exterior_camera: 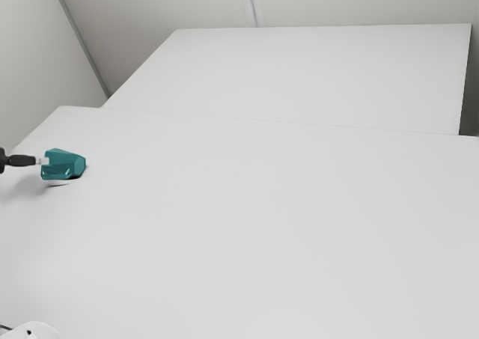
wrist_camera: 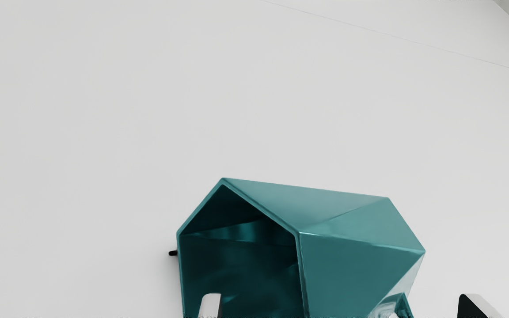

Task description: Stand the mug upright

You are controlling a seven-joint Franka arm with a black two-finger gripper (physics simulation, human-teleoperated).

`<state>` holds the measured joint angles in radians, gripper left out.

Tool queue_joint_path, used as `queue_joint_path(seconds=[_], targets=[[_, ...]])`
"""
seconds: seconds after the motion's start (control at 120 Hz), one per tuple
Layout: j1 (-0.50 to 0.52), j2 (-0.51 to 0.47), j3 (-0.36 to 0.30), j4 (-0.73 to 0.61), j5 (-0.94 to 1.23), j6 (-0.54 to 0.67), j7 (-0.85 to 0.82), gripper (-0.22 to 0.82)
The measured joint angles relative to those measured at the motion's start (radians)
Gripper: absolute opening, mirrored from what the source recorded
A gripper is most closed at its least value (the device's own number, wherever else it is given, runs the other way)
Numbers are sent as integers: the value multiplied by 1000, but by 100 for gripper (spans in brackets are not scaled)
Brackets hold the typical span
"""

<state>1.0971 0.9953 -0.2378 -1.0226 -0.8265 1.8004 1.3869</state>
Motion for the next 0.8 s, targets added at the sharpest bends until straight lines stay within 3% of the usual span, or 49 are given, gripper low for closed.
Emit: queue_joint_path(seconds=[0.183, 0.6, 0.8], targets=[[8, 12, -4, 15, -8, -52, 0, 48], [10, 10, -10, 17, -10, -123, 2, 15], [14, 8, -22, 17, -11, -145, 2, -6]])
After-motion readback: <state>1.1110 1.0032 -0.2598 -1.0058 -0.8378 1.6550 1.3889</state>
